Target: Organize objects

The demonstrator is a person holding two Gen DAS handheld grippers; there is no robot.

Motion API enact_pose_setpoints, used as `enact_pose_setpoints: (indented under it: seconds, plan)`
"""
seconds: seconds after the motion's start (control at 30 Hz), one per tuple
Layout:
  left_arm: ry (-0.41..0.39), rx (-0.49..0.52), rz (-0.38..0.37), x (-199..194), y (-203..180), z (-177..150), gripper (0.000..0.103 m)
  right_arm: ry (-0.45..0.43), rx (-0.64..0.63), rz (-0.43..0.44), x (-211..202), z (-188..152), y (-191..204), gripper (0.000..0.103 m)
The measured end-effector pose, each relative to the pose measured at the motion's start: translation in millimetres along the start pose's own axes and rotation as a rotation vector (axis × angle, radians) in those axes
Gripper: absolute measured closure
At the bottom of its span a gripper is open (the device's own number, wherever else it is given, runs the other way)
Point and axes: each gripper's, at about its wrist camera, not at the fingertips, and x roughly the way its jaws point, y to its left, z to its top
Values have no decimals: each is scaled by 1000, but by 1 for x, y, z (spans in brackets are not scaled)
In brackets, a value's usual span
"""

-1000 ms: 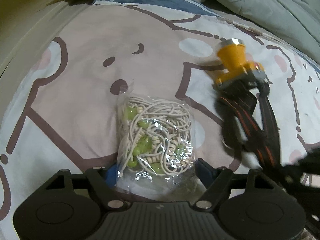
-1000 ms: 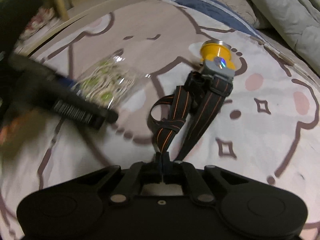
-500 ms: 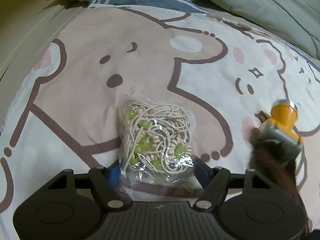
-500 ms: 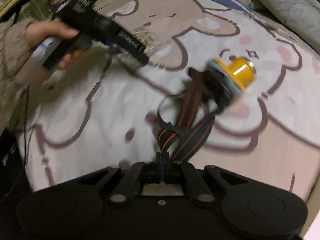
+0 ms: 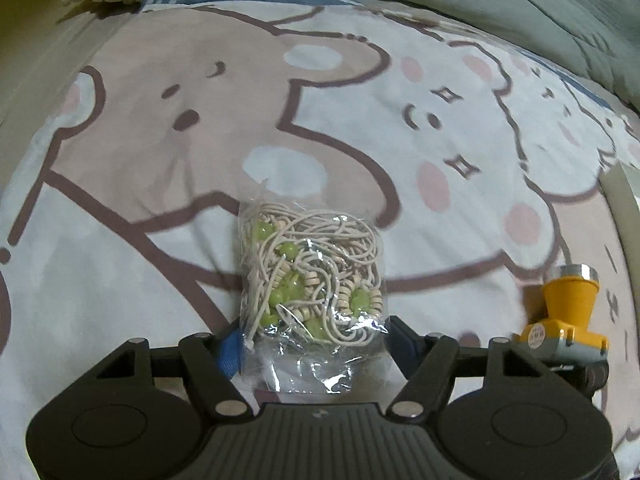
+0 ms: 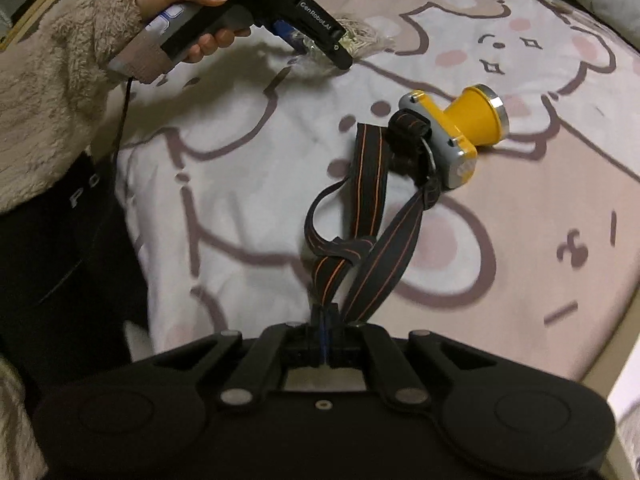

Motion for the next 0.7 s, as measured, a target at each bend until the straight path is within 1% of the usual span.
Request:
enact_pose_setpoints:
  seconds: [0.13,0.2,0.27,0.3,0.33,0.37,0.4,0.47,0.57,0.63,0.7]
  plan:
    - [8,24,-21,-4,-11,-12,31,9,5,29,-8,-14,-1,102]
    - [12,38,-29,-5,-16,-18,31,11,21,7,-10,-16,-4,102]
    - [16,51,-34,-6,-21,-22,31,-8,46,-22,-14,-14,-7,100]
    - [17,56,-35,-6,-23,-24,31,-28,68,-30,-18,-12,-9,97]
    - [19,63,-33,-7,-24,-26,31,-54,96,-39,-24,-8,-13,87]
    - [20,69,-31,-7,-26,-28,31,-86,133,-56,-29,-5,-16,74]
    - [20,76,-29,-7,-27,-29,31,-122,179,-71,-34,1,-21,70]
    - [23,87,-23,-6,-29,-31,31,-181,258,-76,-42,9,-28,69]
    - [29,108,-10,-5,-32,-35,31,-256,445,-97,-45,26,-45,69]
    - [33,128,3,-5,-35,-36,31,-281,551,-121,-41,37,-54,68]
    - [34,142,16,-5,-37,-38,31,-289,650,-142,-34,47,-63,67]
